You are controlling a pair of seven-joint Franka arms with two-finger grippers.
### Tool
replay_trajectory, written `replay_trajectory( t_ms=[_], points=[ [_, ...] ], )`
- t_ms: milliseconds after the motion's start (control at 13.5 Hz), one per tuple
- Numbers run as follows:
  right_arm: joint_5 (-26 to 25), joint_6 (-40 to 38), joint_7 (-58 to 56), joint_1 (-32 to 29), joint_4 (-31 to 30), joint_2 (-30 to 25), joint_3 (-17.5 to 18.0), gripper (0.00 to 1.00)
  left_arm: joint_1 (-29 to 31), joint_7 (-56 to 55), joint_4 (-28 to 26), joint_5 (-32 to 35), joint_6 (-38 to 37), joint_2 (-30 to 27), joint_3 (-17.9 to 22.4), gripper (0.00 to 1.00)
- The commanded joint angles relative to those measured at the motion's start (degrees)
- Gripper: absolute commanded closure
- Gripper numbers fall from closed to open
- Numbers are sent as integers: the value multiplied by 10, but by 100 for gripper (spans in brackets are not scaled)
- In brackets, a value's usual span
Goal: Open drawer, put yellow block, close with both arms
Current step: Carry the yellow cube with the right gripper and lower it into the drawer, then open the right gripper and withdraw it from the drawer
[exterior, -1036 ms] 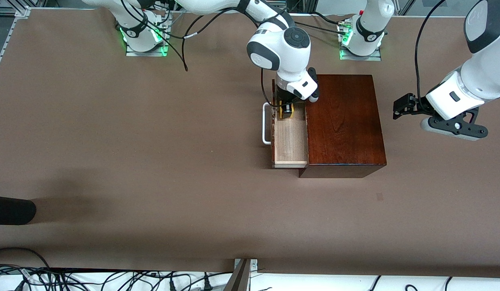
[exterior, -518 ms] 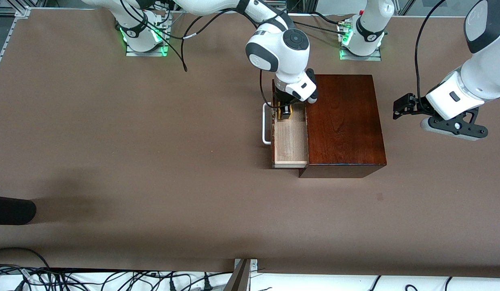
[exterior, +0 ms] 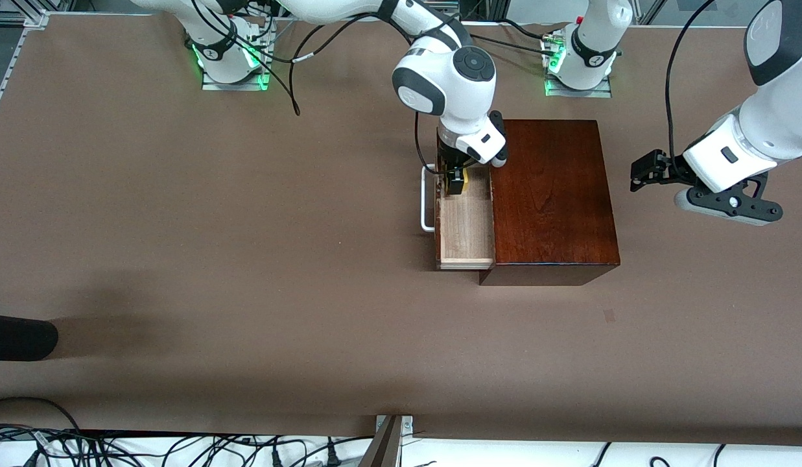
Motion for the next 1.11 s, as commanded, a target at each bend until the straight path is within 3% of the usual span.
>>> replay_trajectory(
  t_ms=[0, 148, 444, 814, 1036],
  points=[
    [7, -56, 1, -3, 14, -61, 2, 0, -1, 3, 21, -4, -16, 8, 0, 0],
    [1, -69, 2, -2, 14, -108, -11, 0, -1, 3, 21, -4, -16, 8, 0, 0],
    [15, -80, -5, -32, 12, -180, -78, 0, -3, 2, 22, -4, -16, 8, -1, 0],
    [69, -135, -5, -162, 11, -238, -81, 0, -12, 0, 27, -3, -16, 9, -1, 0],
    [128, -162, -6, -248, 10, -262, -87, 0, -13, -1, 27, -3, -16, 9, -1, 0]
  ],
)
